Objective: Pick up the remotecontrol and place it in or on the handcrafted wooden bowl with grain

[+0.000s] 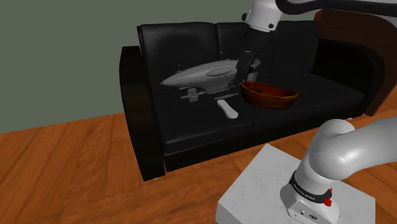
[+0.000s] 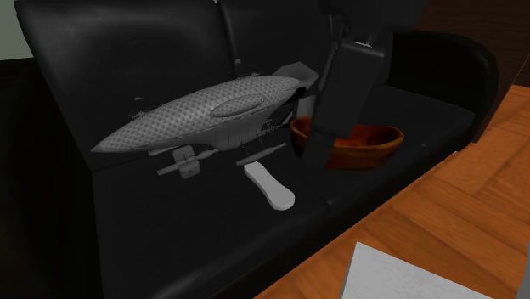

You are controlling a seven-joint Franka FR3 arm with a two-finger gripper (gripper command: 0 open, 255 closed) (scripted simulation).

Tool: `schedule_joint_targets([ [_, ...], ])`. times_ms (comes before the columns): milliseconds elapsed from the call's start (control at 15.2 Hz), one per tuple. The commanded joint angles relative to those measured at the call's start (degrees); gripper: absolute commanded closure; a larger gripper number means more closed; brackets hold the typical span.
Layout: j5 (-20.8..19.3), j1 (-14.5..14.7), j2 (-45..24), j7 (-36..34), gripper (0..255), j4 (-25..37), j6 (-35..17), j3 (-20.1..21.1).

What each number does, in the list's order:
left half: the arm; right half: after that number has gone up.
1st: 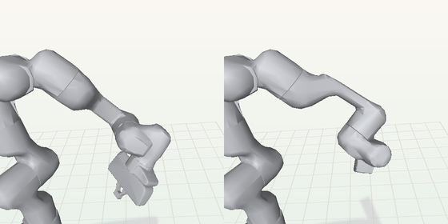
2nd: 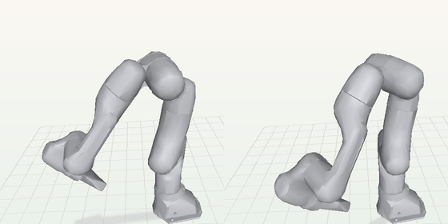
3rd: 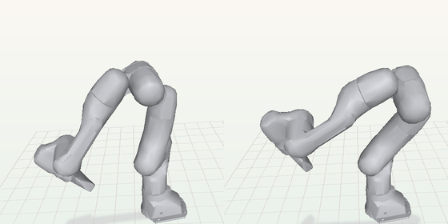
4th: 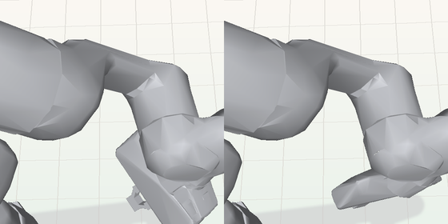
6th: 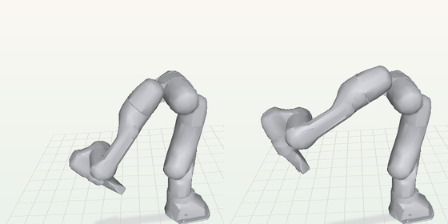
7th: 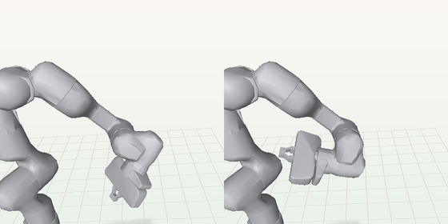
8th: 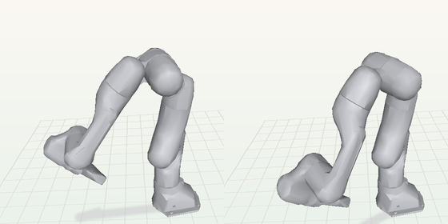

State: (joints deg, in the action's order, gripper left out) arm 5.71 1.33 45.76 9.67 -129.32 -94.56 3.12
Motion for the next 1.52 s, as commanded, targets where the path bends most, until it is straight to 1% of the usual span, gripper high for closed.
schedule_joint_targets([
  [0, 0.0, 0.0, 0.0, 0.0, 0, 0.0, 0.0, 0.0],
  [330, -1.1, -2.8, -7.0, -2.1, 0, -1.3, -6.4, -0.8],
  [726, -2.4, -6.0, -16.4, -4.8, 0, -1.2, -13.4, -1.9],
  [1452, -4.4, -11.1, -35.1, -9.9, 0, 2.9, -23.9, -5.1],
])
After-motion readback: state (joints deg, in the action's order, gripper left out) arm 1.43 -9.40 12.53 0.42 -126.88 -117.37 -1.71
